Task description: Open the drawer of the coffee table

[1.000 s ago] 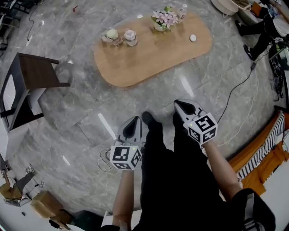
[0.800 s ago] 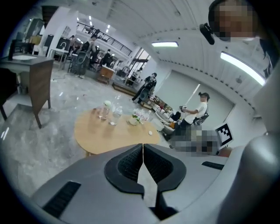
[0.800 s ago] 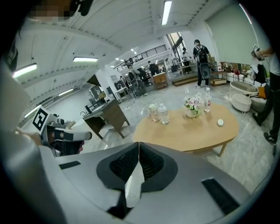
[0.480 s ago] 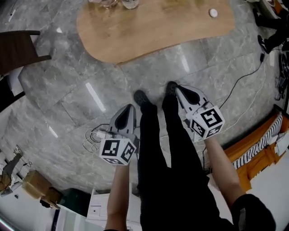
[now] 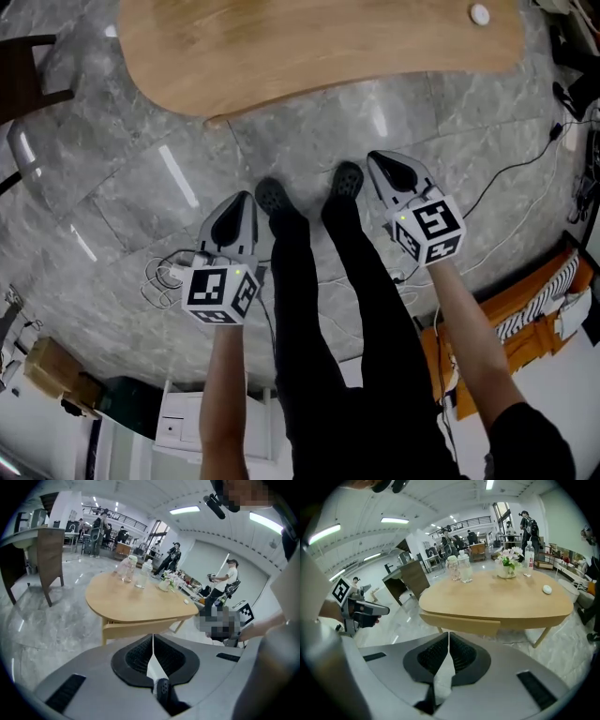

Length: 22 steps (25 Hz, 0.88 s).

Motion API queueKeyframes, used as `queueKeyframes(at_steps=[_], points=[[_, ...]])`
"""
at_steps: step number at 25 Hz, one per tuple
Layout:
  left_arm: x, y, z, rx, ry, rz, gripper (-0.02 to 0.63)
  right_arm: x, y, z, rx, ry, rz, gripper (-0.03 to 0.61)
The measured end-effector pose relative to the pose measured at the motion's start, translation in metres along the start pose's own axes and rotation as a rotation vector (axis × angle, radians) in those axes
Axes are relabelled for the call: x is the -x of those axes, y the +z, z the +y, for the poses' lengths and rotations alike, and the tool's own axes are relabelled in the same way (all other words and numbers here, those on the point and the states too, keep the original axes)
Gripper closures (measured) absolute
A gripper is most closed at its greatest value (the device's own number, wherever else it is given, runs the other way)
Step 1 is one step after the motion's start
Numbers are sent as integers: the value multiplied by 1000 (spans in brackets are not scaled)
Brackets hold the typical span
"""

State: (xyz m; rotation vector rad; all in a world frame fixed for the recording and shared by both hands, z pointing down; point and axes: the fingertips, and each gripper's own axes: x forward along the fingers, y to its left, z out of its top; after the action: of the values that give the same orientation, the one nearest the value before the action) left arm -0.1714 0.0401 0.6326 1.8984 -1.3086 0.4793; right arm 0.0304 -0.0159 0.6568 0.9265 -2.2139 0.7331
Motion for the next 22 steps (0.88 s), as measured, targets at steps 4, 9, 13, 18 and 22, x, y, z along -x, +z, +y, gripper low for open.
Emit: queueKeyframes(at_steps=[4,9,13,18,22], points=[[-34,-18,32,-2,53,17,599,-33,-23,-35,46,-3,43,566],[-73,-31,63,1,52,16,510,-75,-39,-77,111,-36,83,537],[-88,-33,82,30,46,-10,448,-92,-42,-97,147,-87,75,454],[-107,-40,111,-15,84,19,337,-114,-40,-117,172,-123,87,389],[-119,-38,130,-42,120,40,303,-126,-39,-129,163,-136,107,350]])
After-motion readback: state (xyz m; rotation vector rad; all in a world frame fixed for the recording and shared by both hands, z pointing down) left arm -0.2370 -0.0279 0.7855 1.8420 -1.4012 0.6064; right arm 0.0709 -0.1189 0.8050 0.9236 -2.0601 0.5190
